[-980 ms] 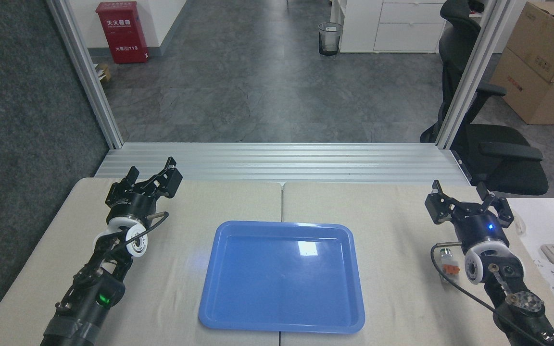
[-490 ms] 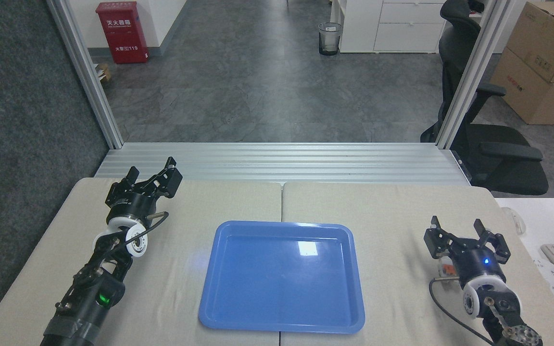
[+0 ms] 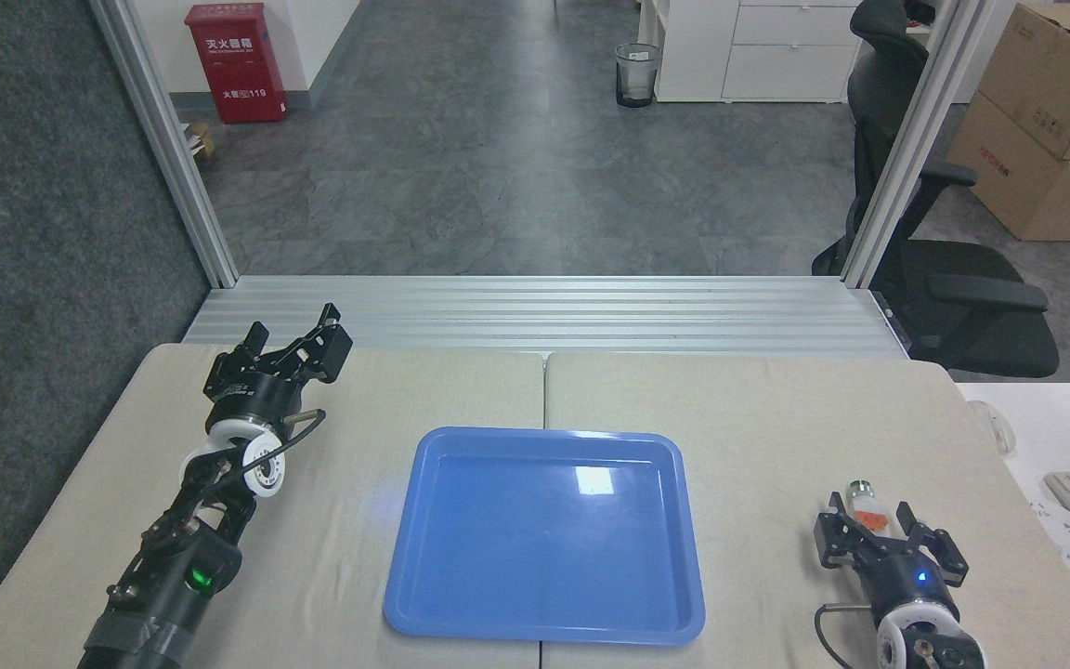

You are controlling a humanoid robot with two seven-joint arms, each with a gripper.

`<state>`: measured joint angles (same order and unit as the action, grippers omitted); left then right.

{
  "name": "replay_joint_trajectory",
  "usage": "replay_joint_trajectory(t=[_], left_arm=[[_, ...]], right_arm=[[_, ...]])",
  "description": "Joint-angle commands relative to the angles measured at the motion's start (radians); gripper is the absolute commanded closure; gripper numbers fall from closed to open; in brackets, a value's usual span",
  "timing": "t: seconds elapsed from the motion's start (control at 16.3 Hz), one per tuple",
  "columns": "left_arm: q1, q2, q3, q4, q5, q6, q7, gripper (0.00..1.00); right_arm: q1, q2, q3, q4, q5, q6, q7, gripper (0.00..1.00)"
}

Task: Pick up switch part and place in tray
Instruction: 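Close the right gripper on the switch part and lift it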

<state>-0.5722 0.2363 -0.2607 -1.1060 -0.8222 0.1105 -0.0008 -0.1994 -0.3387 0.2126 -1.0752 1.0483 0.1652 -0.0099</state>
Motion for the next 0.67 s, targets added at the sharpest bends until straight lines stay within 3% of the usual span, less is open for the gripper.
replay_joint_trajectory(t=[0.0,0.06,0.12,0.18,0.37,0.49,0.55,0.61], left_arm=[[0.0,0.0,0.0,0.0,0.0,0.0,-0.001,0.0],[0.0,0.0,0.0,0.0,0.0,0.0,-0.001,0.0],[0.0,0.0,0.0,0.0,0.0,0.0,0.001,0.0],[0.0,0.0,0.0,0.0,0.0,0.0,-0.001,0.0],[0.0,0.0,0.0,0.0,0.0,0.0,0.001,0.0],[0.0,0.0,0.0,0.0,0.0,0.0,-0.001,0.0],[0.0,0.0,0.0,0.0,0.0,0.0,-0.001,0.0],[0.0,0.0,0.0,0.0,0.0,0.0,-0.001,0.0]], right_arm=[[0.029,0.052,0.005,0.044,-0.001,0.007,0.008,0.41],[0.026,0.052,0.004,0.044,-0.001,0.007,0.008,0.73],[0.021,0.052,-0.01,0.041,-0.007,0.005,0.004,0.91],[0.018,0.052,-0.015,0.037,-0.014,0.007,-0.001,1.0],[-0.056,0.09,-0.077,-0.011,-0.011,0.007,-0.008,1.0],[-0.098,0.092,-0.069,-0.166,-0.004,0.004,-0.087,1.0],[-0.115,0.095,-0.037,-0.217,0.009,0.004,-0.082,1.0],[-0.165,0.136,0.05,-0.274,0.068,0.005,-0.076,1.0]])
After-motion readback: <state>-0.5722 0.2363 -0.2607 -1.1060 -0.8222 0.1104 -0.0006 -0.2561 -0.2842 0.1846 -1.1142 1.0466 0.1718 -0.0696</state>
